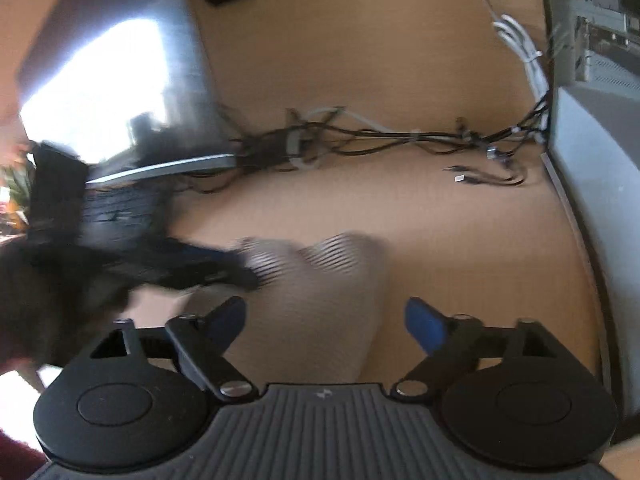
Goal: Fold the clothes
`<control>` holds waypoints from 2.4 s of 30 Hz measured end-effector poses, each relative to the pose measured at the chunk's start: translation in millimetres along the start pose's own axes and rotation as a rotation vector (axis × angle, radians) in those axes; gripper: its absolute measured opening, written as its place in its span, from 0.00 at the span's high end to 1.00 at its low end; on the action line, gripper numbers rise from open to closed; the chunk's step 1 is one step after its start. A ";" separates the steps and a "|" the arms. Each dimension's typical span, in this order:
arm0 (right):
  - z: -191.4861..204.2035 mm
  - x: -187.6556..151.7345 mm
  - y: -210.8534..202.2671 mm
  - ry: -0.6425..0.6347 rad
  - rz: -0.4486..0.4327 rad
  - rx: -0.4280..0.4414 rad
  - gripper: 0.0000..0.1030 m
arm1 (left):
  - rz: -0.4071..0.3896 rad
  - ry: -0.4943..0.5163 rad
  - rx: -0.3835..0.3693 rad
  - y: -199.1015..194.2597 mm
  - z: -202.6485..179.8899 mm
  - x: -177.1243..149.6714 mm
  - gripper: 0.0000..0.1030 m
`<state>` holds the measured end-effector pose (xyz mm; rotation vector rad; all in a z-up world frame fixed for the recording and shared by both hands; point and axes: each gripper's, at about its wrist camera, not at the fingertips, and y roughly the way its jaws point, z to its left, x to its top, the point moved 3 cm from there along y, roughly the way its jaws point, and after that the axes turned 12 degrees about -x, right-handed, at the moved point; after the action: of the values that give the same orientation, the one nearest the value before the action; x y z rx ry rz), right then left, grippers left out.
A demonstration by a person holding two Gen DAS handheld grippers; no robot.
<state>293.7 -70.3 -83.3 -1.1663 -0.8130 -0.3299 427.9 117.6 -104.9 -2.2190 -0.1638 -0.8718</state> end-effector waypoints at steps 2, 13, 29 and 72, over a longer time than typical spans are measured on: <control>13.4 -17.9 4.9 -0.006 0.054 -0.012 0.11 | -0.002 0.006 -0.001 4.1 3.2 0.0 0.39; 43.7 -33.1 32.9 -0.069 0.103 -0.155 0.09 | -0.101 -0.047 0.066 -32.1 -14.7 -0.8 0.22; 3.3 -14.7 11.1 0.072 0.096 -0.001 0.09 | 0.082 -0.169 -0.014 -40.8 -20.2 -79.5 0.29; -41.6 94.2 50.7 0.125 -0.163 -0.185 0.63 | -0.005 -0.081 -0.127 46.4 26.3 21.8 0.40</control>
<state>405.4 -72.2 -57.2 -1.2406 -0.7810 -0.6173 475.4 98.9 -131.7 -2.3747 -0.1559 -0.8149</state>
